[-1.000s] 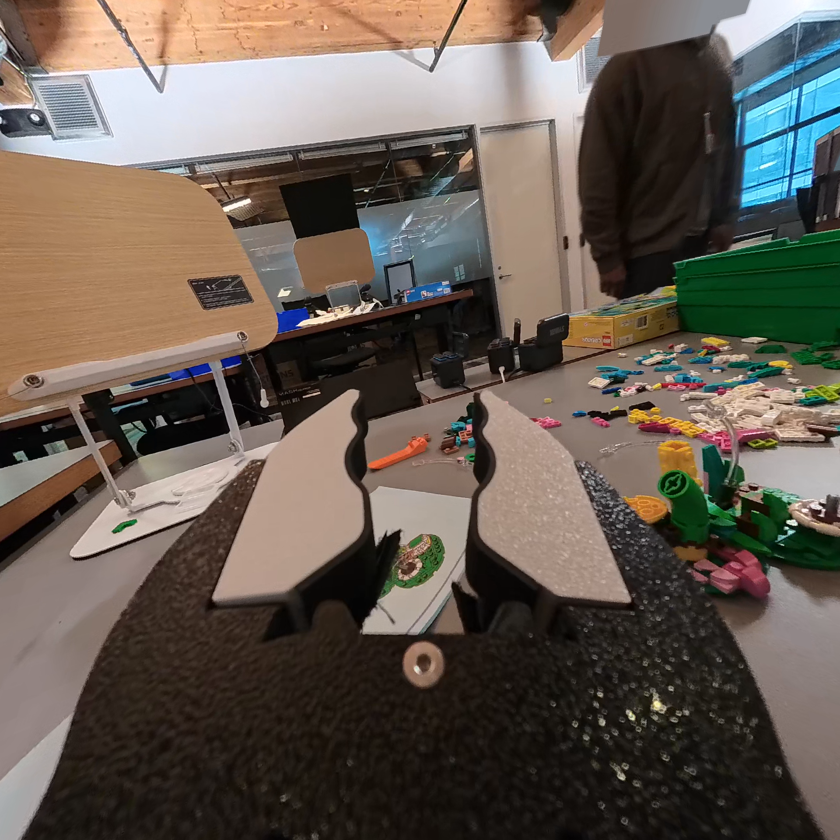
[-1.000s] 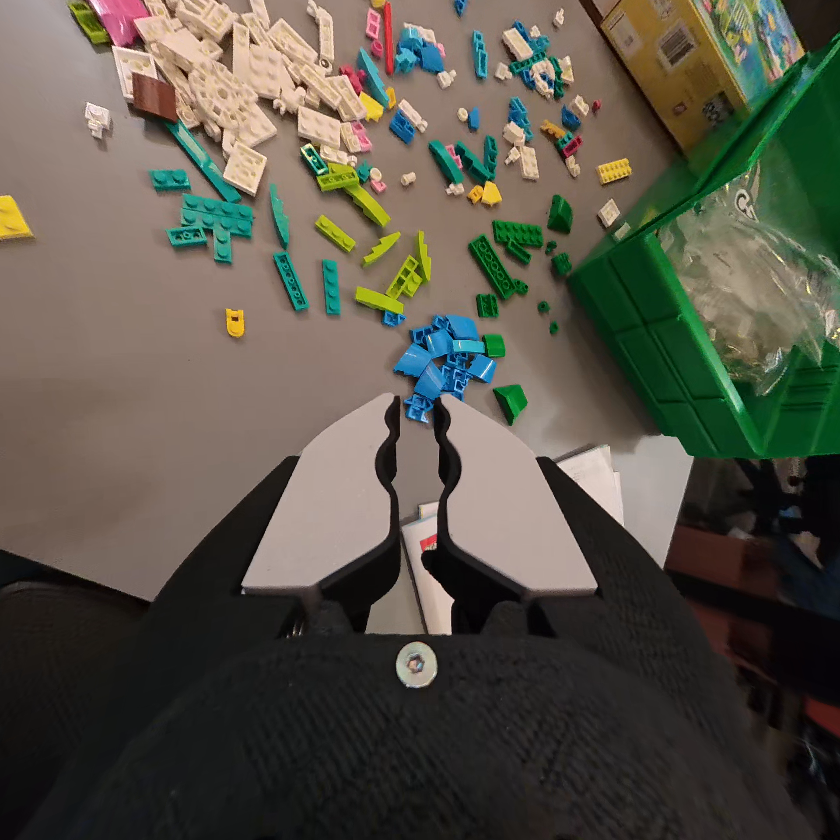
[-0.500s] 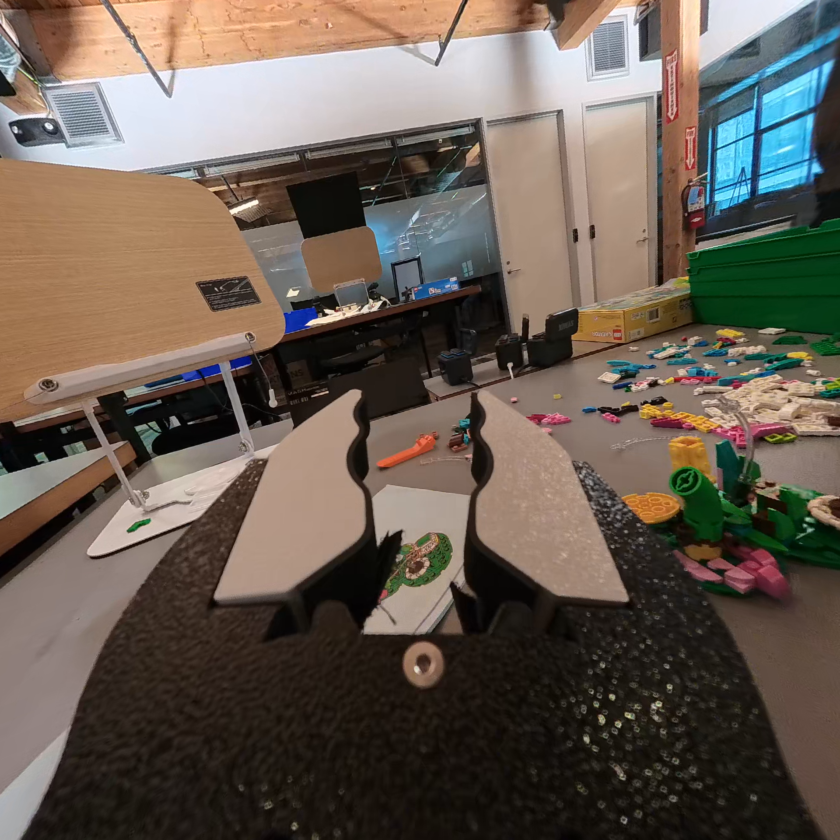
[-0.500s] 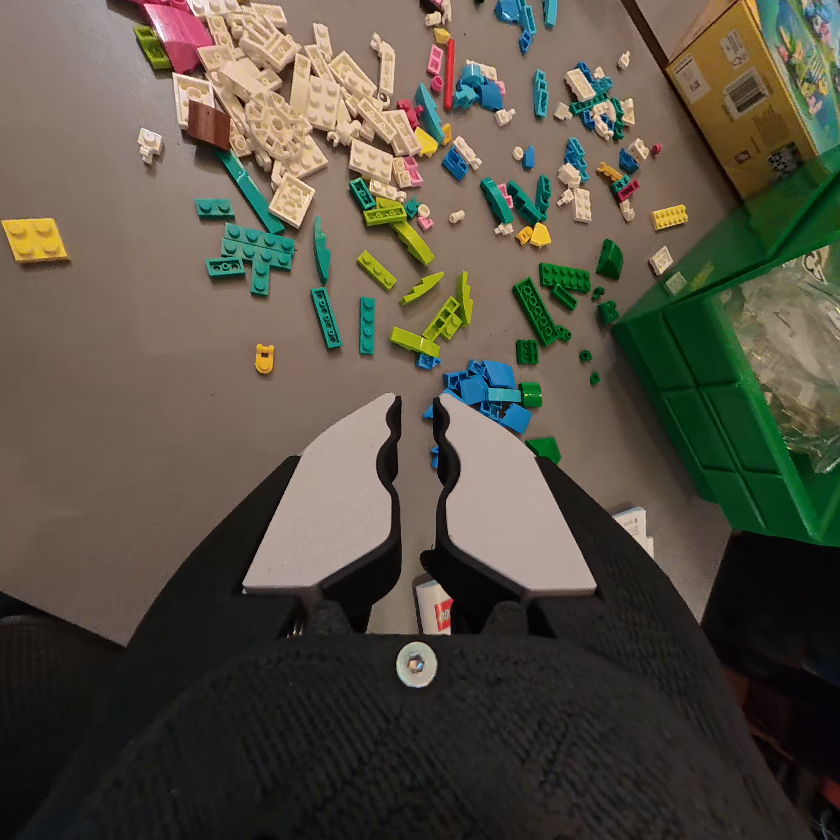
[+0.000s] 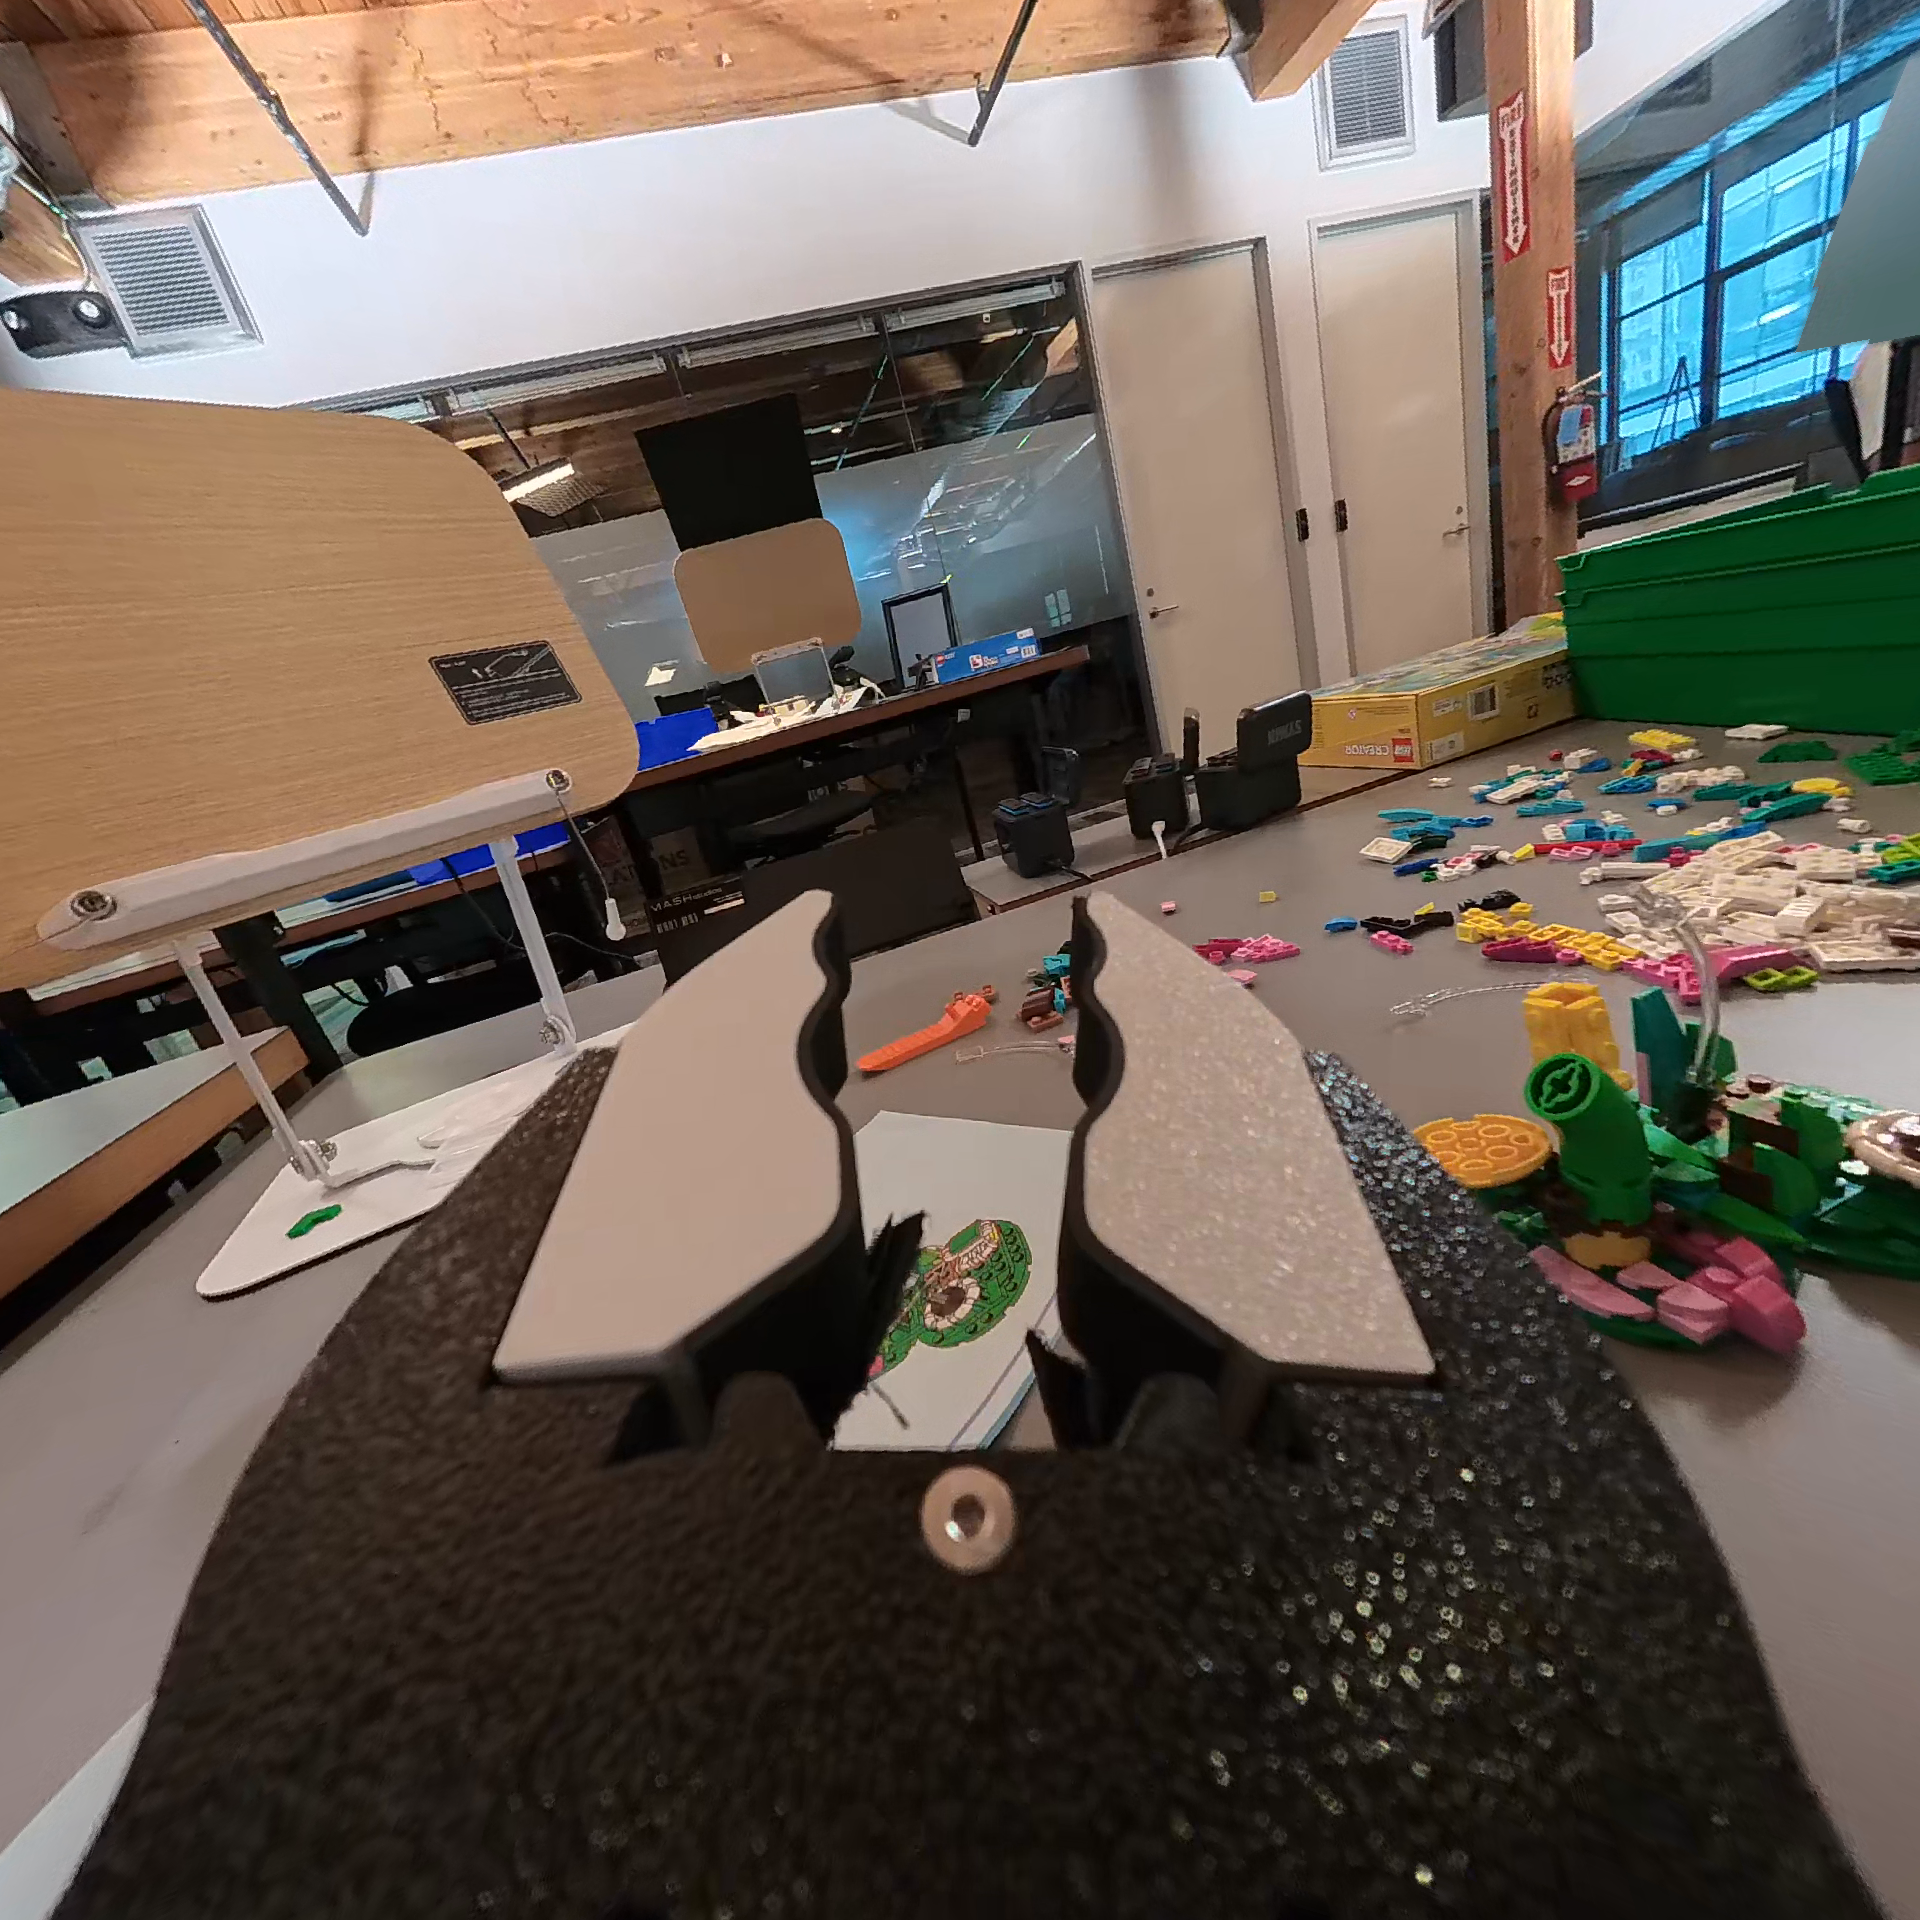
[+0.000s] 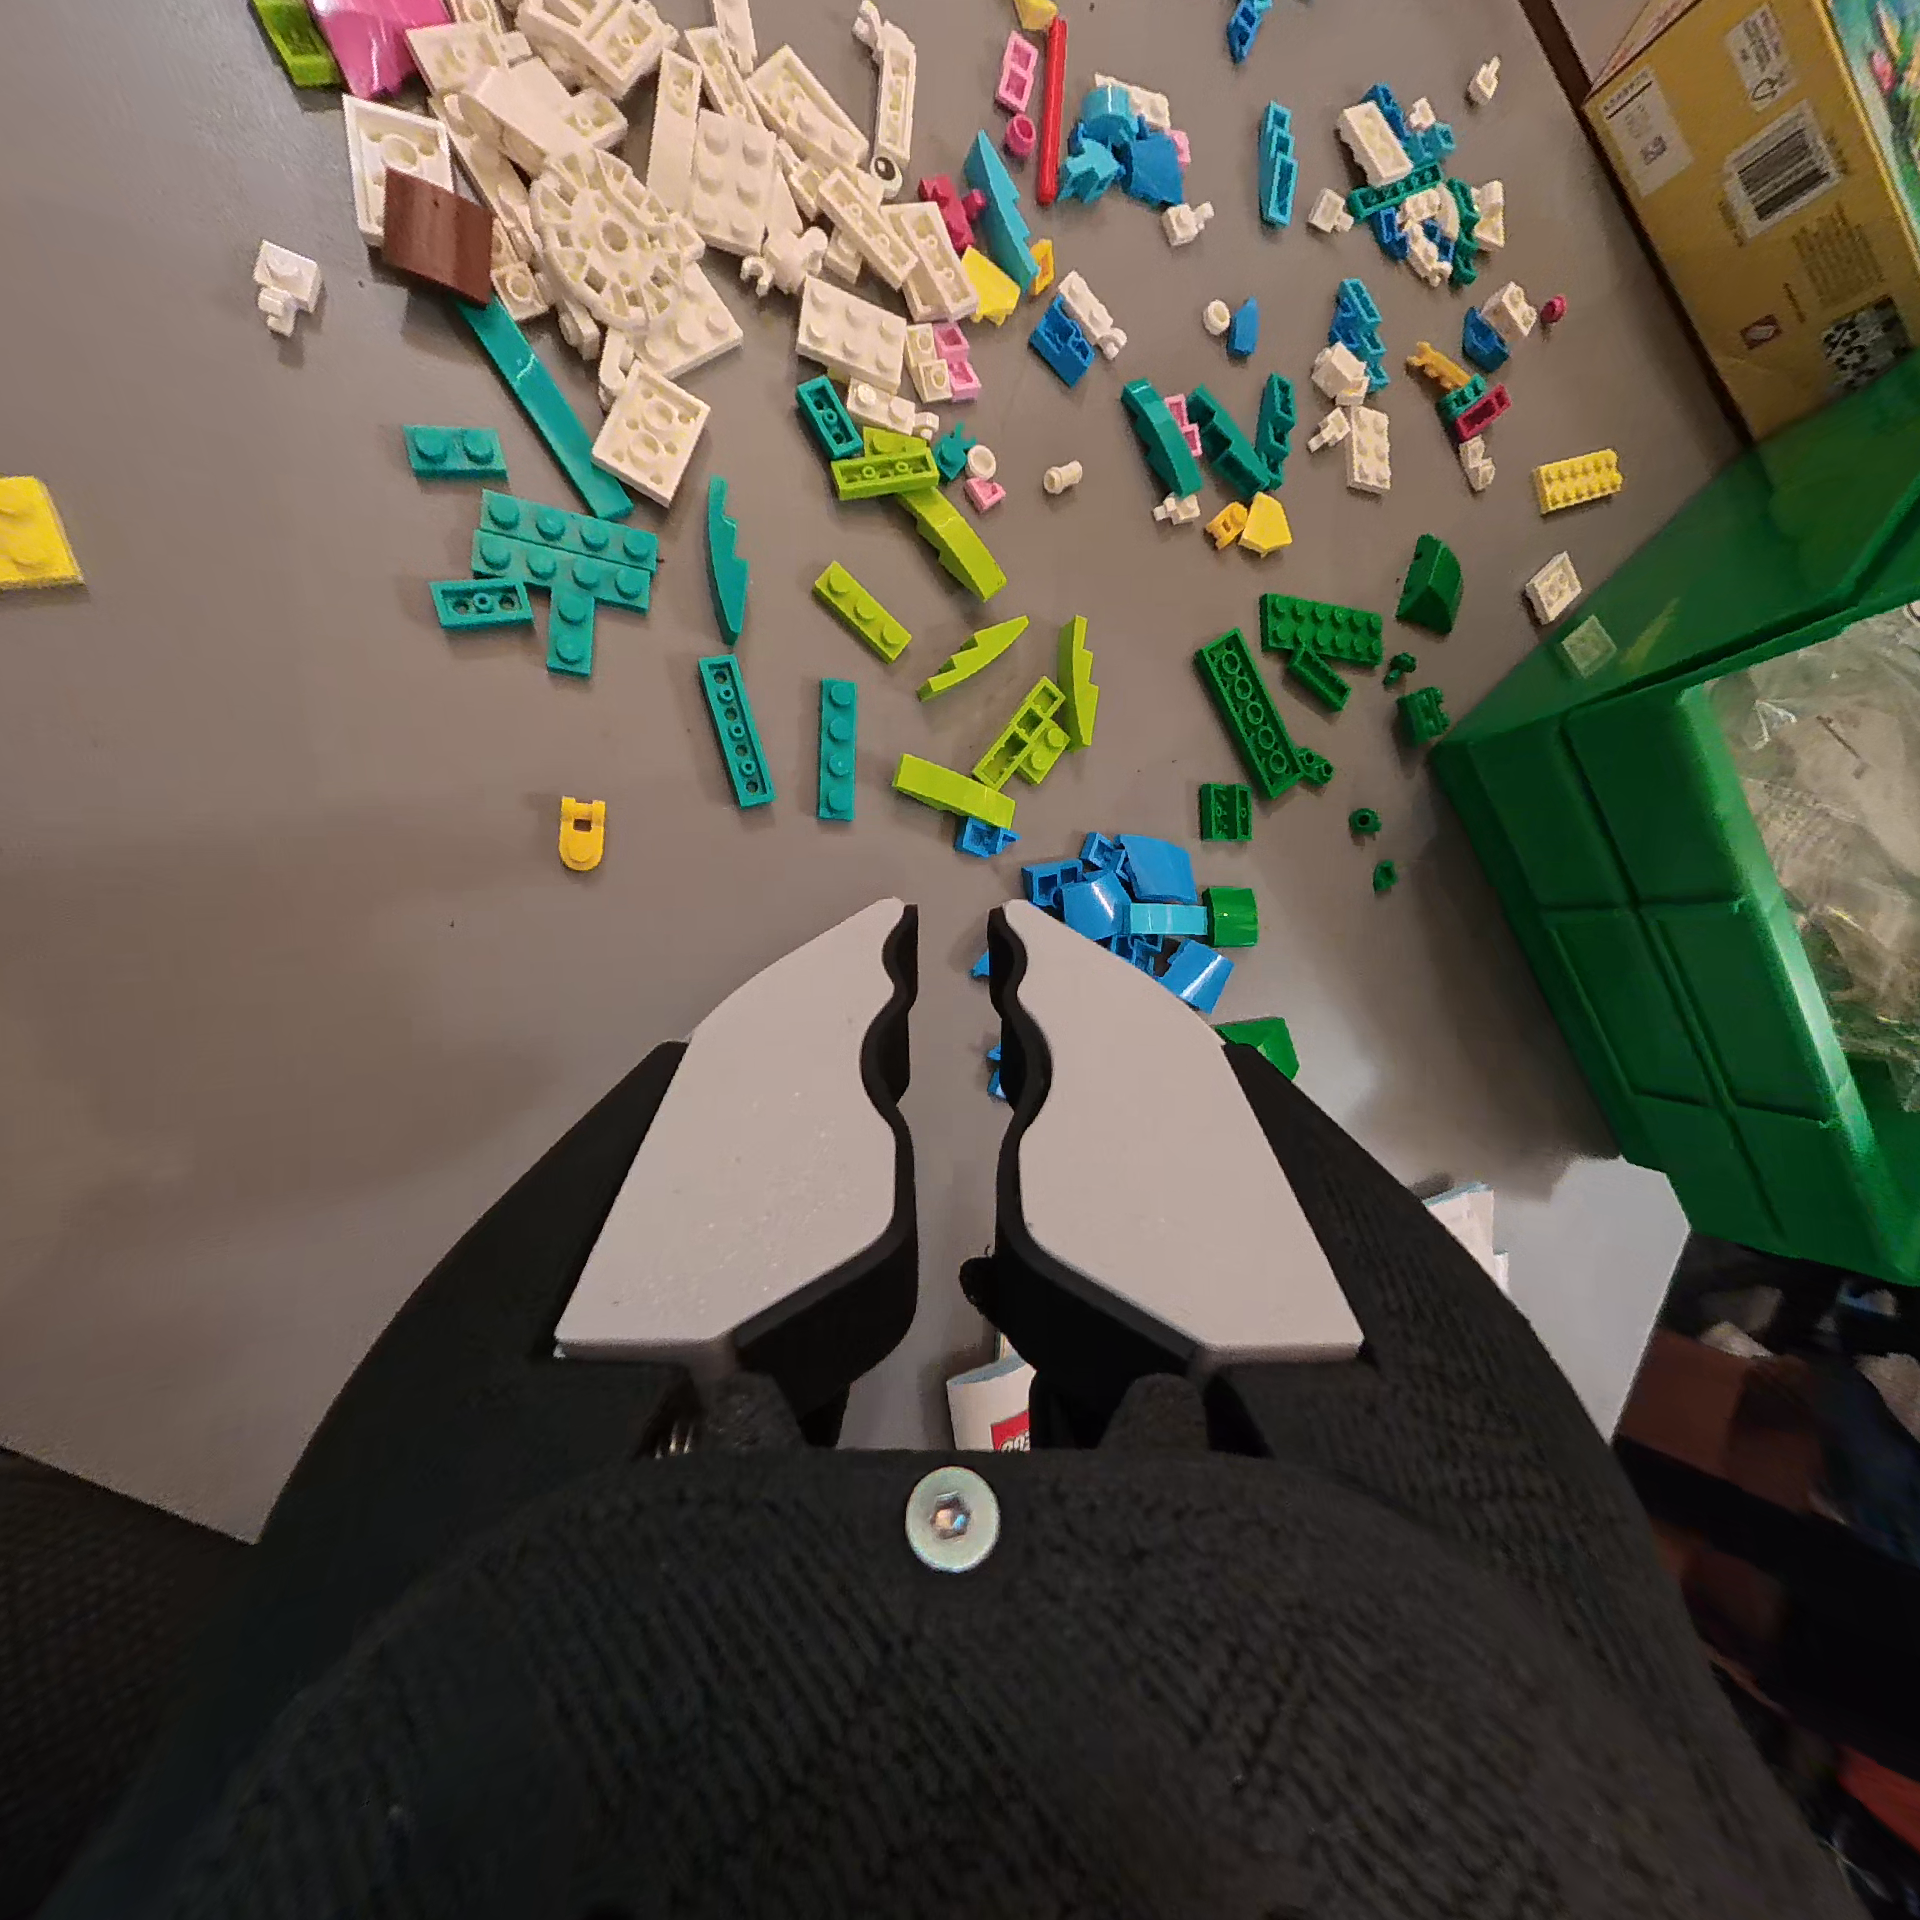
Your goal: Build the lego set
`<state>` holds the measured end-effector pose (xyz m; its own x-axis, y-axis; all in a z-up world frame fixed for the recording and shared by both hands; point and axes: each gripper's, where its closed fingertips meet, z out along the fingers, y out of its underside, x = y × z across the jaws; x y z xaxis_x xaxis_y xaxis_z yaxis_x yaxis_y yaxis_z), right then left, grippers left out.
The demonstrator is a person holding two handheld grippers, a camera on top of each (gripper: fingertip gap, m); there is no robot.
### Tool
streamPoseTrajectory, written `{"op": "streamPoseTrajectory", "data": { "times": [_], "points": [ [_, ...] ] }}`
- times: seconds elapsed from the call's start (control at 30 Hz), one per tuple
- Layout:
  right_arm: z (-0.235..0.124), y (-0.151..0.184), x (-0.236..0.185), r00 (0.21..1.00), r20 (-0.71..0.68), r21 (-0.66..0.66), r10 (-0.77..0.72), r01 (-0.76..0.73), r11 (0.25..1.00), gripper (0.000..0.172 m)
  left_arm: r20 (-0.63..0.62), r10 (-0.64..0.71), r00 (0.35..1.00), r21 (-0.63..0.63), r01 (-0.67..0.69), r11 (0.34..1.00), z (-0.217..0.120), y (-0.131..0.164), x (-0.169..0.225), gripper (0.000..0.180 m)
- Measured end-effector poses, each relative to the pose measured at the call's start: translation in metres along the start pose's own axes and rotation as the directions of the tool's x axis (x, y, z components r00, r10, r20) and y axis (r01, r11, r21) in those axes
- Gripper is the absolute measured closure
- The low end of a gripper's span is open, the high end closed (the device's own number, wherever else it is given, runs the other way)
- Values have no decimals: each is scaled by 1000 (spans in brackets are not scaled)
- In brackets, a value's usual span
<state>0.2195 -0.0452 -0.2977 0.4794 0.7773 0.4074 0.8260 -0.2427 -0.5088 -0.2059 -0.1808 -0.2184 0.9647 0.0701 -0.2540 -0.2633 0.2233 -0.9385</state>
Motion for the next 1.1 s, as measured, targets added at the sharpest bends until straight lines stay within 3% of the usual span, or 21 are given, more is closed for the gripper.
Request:
{"op": "streamPoseTrajectory", "data": {
  "times": [1.1],
  "points": [
    [4, -9, -16, 998, 48, 10, -38, 37, 999, 161, -33, -6, 999, 7, 6, 1000, -3, -3, 2, 142]
  ]
}}
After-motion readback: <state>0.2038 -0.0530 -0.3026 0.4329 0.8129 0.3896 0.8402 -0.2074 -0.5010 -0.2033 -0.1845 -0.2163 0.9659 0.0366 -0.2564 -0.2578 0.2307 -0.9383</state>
